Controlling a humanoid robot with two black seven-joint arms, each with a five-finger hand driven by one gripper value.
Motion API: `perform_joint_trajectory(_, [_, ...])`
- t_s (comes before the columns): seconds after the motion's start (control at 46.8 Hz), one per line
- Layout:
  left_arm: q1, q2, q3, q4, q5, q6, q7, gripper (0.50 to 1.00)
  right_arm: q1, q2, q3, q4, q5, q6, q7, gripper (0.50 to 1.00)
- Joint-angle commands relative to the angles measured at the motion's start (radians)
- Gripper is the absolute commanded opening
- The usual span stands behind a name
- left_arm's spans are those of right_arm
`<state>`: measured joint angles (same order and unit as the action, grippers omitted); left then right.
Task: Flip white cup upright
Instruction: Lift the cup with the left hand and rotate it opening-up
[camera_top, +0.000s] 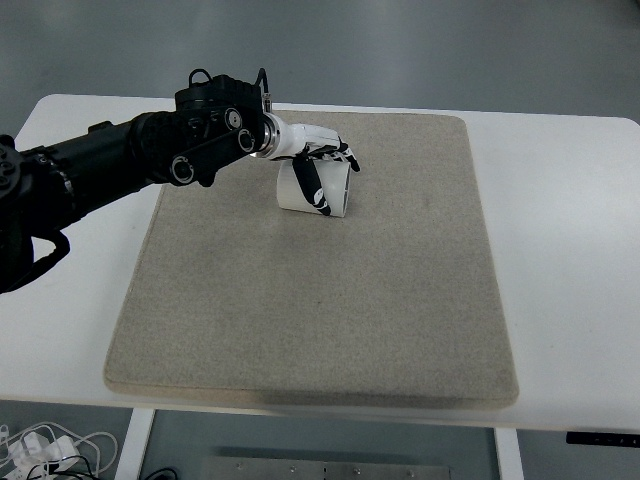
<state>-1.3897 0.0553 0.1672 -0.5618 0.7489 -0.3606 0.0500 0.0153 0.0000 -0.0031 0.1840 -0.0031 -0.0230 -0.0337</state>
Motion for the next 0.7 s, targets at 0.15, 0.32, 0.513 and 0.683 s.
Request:
perform_joint_trajectory(0.15, [0.001, 0.0, 0.0, 0.0, 0.038, 0.017, -0.009, 0.645, 0.0, 0.0, 0.0, 0.0, 0.0, 0.0, 0.0, 0.952])
perform_joint_trajectory(0.32, [-0.002, 0.005, -0.021, 0.002, 0.021, 0.026, -0.013, 0.516, 0.0, 0.0, 0.0, 0.0, 0.0, 0.0, 0.0, 0.952])
perform_joint_trajectory(0.513, [0.001, 0.024, -0.136, 0.003, -0.005, 0.025, -0.016, 0.516, 0.0, 0.0, 0.0, 0.0, 0.0, 0.0, 0.0, 0.952])
perform_joint_trajectory(0.683, [0.034, 0.054, -0.268, 0.013, -0.016, 0.025, -0.024, 0.514, 0.0, 0.0, 0.0, 0.0, 0.0, 0.0, 0.0, 0.952])
